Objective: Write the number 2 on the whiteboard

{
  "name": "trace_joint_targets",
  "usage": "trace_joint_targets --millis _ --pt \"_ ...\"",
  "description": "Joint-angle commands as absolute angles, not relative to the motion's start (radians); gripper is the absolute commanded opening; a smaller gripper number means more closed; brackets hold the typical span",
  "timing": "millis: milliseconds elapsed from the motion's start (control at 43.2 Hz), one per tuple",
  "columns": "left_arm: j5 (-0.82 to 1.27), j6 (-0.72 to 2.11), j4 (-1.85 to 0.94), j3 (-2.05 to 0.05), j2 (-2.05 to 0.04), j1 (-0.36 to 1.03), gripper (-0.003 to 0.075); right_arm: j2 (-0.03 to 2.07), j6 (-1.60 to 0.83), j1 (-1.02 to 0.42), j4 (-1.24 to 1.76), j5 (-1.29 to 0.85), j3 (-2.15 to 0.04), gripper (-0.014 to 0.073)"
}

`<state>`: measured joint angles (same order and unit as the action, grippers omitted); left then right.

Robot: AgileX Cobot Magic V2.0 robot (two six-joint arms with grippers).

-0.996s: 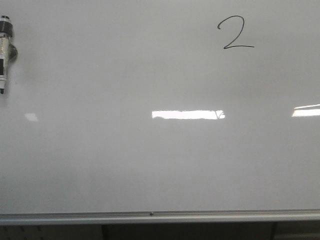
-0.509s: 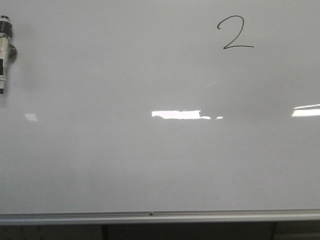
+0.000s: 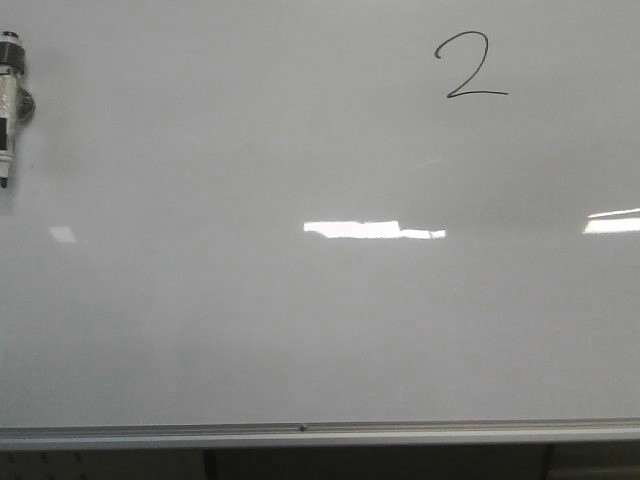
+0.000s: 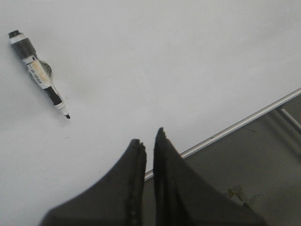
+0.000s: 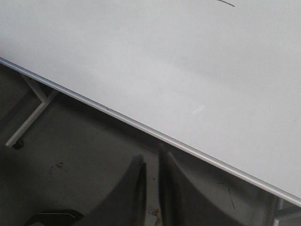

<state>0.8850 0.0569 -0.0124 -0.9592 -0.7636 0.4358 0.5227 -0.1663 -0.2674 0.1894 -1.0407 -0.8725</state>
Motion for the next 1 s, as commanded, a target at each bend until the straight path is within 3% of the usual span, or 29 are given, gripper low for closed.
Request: trace_joint_targets --millis 0,69,810,973 --pt "0.808 0.043 -0.023 -0.991 -0.760 0.445 -0.0020 0.528 -0.165 -0.259 0.193 -0.971 -0.894 -0.0032" --pt "0.808 0.043 -0.023 -0.991 -0.760 0.445 -0.0020 0.528 -0.165 -0.259 0.193 -0.971 -0.894 -0.0074" --pt "0.799 0.043 -0.023 -0.982 -0.754 0.445 -0.0020 0.528 -0.165 -0.259 0.195 -0.953 -0.894 -0.0069" --pt "0.782 0.047 -0.023 -0.924 -0.688 0.385 -0.0019 0.528 -0.165 -0.259 0.195 -0.956 -0.894 -0.0069"
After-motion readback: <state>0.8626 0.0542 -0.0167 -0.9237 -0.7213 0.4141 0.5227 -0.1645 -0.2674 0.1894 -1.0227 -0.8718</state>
